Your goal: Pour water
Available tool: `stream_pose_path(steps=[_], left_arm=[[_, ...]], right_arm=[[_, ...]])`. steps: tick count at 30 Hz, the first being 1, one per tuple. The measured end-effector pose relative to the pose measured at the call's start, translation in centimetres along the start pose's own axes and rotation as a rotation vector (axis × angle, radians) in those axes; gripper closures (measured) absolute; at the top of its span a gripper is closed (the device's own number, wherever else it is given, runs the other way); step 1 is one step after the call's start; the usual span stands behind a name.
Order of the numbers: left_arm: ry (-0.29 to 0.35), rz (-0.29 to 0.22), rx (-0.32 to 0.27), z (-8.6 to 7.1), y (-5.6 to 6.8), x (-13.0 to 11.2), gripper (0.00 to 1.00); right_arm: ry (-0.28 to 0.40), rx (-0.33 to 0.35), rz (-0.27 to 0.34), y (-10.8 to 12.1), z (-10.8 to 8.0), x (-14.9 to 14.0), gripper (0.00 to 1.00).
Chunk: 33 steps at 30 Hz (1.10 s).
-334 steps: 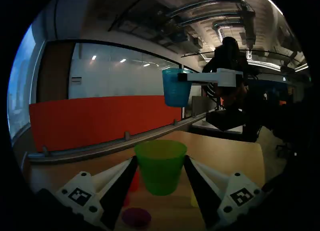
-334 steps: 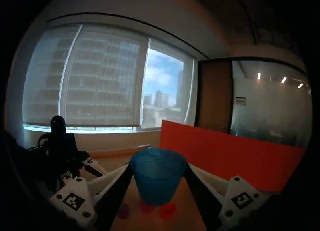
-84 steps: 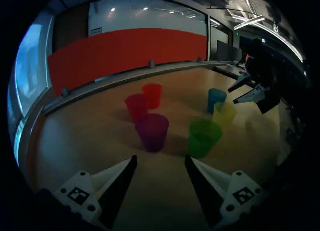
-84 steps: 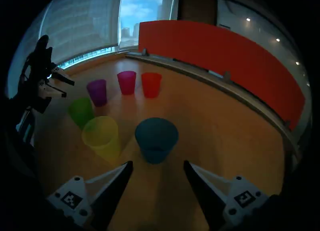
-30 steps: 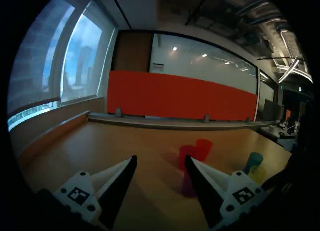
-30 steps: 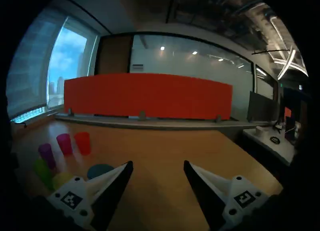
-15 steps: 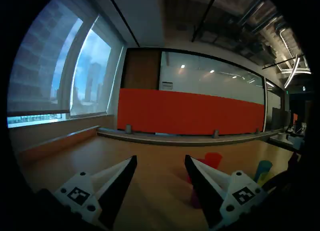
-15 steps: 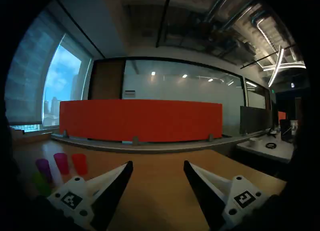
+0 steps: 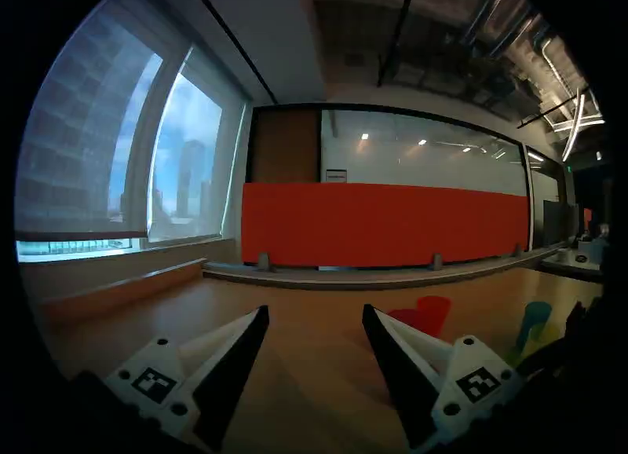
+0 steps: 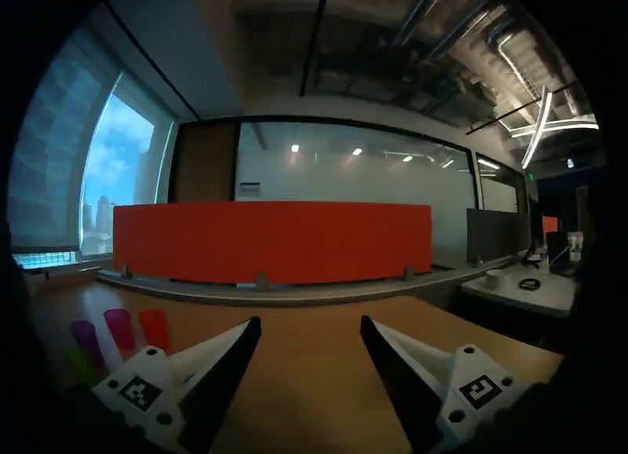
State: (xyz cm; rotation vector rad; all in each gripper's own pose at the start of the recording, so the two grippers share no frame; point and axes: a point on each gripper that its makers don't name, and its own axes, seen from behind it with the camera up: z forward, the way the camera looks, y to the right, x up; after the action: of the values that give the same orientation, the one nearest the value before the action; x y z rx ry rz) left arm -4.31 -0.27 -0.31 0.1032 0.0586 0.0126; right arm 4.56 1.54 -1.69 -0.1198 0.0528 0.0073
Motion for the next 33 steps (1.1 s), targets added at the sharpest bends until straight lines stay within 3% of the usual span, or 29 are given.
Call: stream_pose_path(steps=[11, 33], left_arm=[[0.012, -0.005, -0.014, -0.3, -0.3, -0.6, 0.12], [-0.046, -0.009, -0.029, -0.5, -0.5, -3.0, 0.12]], right_arm=[[-0.003, -0.011, -0.011, -0.2, 0.1, 1.0, 0.02], [0.013, 0.000, -0.034, -0.8, 0.2, 2.4, 0.02]])
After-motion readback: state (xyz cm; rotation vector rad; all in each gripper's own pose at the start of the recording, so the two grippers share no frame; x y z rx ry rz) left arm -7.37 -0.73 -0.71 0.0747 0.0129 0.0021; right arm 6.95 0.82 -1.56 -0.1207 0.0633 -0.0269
